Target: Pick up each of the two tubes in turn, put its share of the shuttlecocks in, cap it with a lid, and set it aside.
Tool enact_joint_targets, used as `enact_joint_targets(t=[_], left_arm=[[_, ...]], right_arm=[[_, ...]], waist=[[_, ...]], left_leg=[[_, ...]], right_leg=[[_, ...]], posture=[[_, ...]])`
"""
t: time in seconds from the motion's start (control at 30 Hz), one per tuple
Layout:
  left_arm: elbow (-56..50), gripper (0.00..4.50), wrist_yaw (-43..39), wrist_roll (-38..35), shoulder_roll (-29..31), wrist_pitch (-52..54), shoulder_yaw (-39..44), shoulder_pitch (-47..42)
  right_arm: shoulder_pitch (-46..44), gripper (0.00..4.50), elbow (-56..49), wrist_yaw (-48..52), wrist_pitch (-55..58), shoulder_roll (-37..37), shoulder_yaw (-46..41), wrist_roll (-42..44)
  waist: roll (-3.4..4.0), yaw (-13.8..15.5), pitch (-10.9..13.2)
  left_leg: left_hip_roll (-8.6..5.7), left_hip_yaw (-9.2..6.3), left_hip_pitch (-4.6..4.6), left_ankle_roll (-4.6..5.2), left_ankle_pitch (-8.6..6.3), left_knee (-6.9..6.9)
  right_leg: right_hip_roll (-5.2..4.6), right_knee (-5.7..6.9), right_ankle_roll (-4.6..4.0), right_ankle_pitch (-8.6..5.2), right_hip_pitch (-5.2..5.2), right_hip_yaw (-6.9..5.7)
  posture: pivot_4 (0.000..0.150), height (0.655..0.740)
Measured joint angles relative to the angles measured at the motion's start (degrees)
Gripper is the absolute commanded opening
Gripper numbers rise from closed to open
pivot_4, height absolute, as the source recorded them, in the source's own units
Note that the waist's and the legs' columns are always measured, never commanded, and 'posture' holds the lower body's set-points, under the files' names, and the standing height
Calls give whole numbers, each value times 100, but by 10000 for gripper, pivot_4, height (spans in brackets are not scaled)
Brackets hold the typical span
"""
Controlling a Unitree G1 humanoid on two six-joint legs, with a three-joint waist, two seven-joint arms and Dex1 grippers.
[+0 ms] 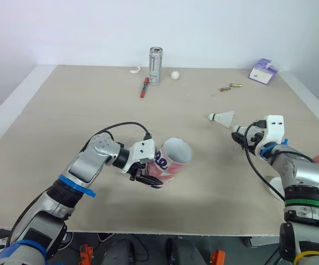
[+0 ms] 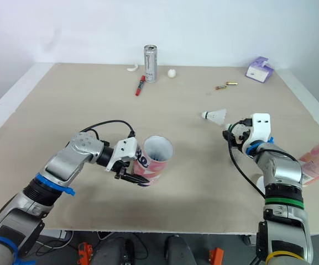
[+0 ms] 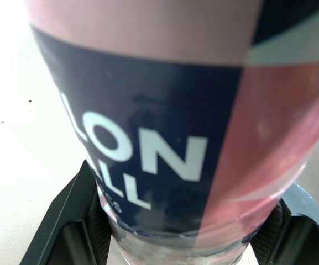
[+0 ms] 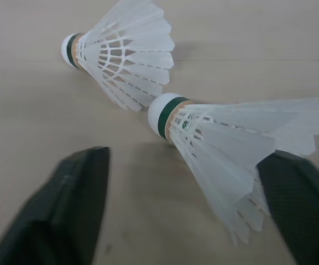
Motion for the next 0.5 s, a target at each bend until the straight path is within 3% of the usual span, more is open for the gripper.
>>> enact_joint_targets(t=[0.23,0.5], left_arm=[[-70,26639,36,-1,0,64,-1,25],[-95,26639,46,0,6,77,-3,36]], right_arm=[[-79,97,286,-5,-219,18,5,-76],[81,97,13,-5,-267,18,3,-133]], waist=[[0,2,0],[0,3,0]], left_leg=[[-2,0,-1,0,0,0],[-1,-1,-1,0,0,-1]], right_leg=[[-2,0,-4,6,1,0],[-2,0,-2,6,0,0]], posture=[[1500,7400],[1500,7400]])
